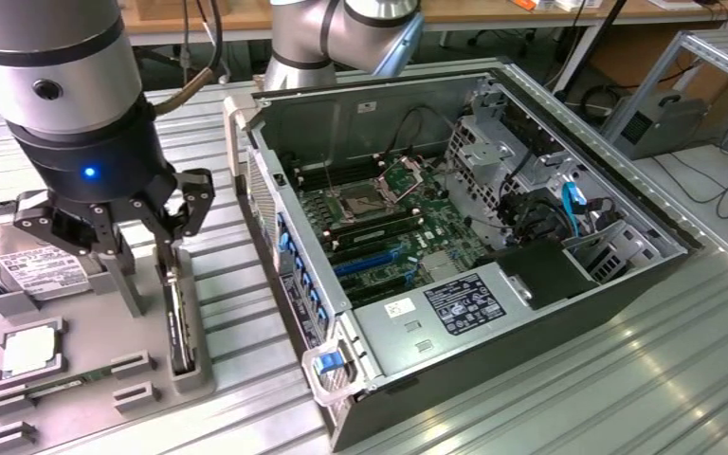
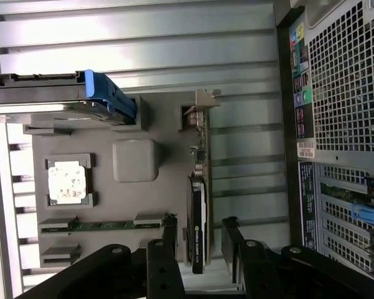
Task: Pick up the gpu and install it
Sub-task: 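Pick up the gpu and move the gpu toward the slot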
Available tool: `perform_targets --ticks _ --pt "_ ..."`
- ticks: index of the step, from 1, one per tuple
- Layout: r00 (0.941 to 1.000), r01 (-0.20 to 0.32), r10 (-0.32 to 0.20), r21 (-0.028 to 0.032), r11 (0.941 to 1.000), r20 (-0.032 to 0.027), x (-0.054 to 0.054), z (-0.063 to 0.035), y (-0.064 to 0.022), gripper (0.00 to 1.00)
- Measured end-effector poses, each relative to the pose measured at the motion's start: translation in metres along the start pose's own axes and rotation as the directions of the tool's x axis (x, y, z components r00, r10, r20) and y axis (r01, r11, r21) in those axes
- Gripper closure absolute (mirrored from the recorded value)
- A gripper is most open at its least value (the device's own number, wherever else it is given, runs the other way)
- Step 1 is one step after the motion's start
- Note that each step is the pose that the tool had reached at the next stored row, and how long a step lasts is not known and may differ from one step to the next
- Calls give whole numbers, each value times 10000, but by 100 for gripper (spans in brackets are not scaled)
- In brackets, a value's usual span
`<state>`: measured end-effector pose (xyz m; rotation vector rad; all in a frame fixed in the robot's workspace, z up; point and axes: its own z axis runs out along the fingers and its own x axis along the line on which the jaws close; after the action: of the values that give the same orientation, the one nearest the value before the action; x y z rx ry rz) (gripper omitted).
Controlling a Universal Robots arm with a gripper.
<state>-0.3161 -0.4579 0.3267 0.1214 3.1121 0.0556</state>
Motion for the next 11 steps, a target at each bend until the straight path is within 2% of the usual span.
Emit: perform_targets --ticks 11 --pt "10000 1 -1 18 10000 1 5 220 -8 58"
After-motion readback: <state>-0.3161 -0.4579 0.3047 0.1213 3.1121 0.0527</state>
